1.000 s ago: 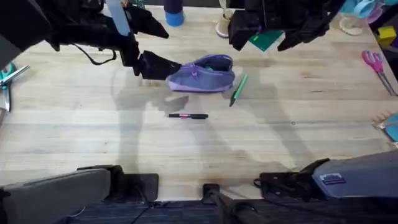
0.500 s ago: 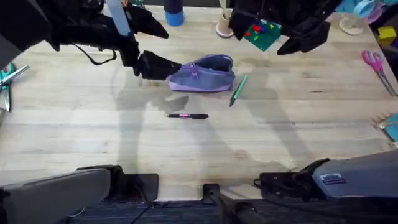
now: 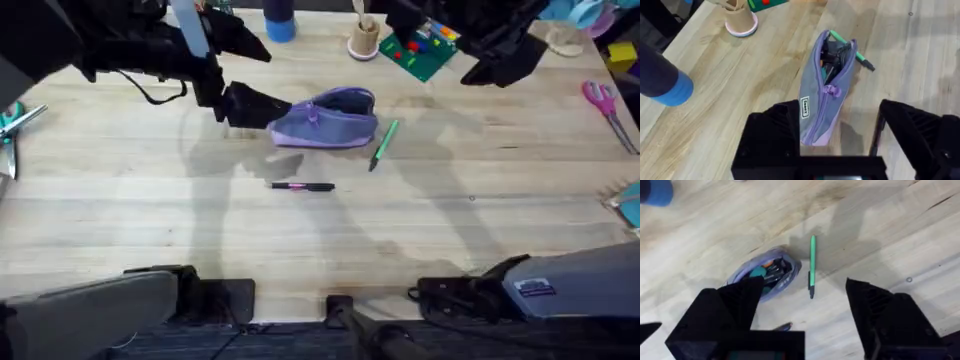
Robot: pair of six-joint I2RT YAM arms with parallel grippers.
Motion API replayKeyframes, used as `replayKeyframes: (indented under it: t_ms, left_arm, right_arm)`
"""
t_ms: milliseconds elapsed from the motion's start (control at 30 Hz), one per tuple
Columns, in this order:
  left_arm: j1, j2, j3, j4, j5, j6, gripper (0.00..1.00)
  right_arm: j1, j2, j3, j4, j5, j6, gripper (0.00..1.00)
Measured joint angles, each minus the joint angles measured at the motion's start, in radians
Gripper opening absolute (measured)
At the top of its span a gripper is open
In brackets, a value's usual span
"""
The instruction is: Unzip the bag, pick up the pens from the table one at a time and place them inside, then zip the bag closed.
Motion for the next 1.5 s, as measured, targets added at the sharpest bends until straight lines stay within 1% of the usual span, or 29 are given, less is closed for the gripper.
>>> replayKeyframes:
  t_ms: [133,267,467,667,800,933,1100,1267,1500]
  left_arm:
    - [0.000,0.000,0.000,0.000,0.000,0.000,0.994]
    - [0.000,0.000,0.000,0.000,0.000,0.000,0.993]
    - [0.000,0.000,0.000,0.000,0.000,0.000,0.993]
    - [0.000,0.000,0.000,-0.013,0.000,-0.001,0.993]
    - [0.000,0.000,0.000,-0.013,0.000,-0.003,0.993]
    - [0.000,0.000,0.000,-0.013,0.000,-0.003,0.993]
    - [0.000,0.000,0.000,-0.013,0.000,-0.003,0.993]
    - [0.000,0.000,0.000,-0.013,0.000,-0.003,0.993]
    - [0.000,0.000,0.000,-0.012,0.000,-0.003,0.994]
  right_arm:
    - [0.000,0.020,-0.006,0.005,0.040,0.030,0.996]
    - [0.000,0.066,-0.044,0.015,0.065,0.046,0.996]
    - [0.000,0.148,-0.131,0.066,0.071,0.085,0.996]
    - [-0.010,0.164,-0.222,0.136,0.067,0.105,0.993]
    - [-0.040,0.164,-0.277,0.207,0.029,0.113,0.994]
    - [-0.081,0.164,-0.349,0.296,-0.055,0.101,0.995]
    - [-0.108,0.164,-0.411,0.342,-0.112,0.096,0.993]
    - [-0.109,0.164,-0.440,0.368,-0.138,0.095,0.995]
    - [-0.112,0.164,-0.516,0.497,-0.150,0.093,0.995]
